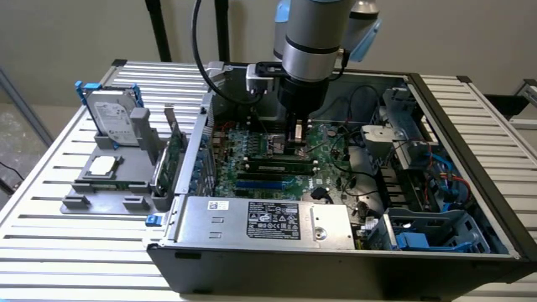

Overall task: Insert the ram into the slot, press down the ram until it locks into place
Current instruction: 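Press down the ram until it locks into place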

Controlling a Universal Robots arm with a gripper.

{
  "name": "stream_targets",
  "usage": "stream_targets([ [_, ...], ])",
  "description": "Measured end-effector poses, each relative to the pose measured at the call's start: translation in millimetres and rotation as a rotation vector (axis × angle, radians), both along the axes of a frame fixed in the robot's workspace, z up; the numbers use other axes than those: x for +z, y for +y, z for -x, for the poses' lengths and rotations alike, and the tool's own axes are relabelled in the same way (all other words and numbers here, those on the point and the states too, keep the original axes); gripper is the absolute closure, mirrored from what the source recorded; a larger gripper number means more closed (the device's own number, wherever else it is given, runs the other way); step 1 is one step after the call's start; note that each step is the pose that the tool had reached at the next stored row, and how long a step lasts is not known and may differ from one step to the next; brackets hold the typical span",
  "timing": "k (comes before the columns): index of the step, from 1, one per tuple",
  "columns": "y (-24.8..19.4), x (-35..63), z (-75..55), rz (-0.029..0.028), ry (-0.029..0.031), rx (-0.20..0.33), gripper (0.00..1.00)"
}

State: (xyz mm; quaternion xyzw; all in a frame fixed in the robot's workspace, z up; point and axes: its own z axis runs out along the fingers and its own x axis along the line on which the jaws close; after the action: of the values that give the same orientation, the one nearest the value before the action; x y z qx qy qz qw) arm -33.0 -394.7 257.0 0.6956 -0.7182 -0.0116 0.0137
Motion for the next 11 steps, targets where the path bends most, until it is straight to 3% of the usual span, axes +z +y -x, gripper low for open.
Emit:
stream_targets([
  [3, -0.4, 0.0, 0.0, 0.0001, 0.0001, -0.022, 0.89],
  [11, -0.4, 0.0, 0.0, -0.0001, 0.0, -0.155, 0.89],
])
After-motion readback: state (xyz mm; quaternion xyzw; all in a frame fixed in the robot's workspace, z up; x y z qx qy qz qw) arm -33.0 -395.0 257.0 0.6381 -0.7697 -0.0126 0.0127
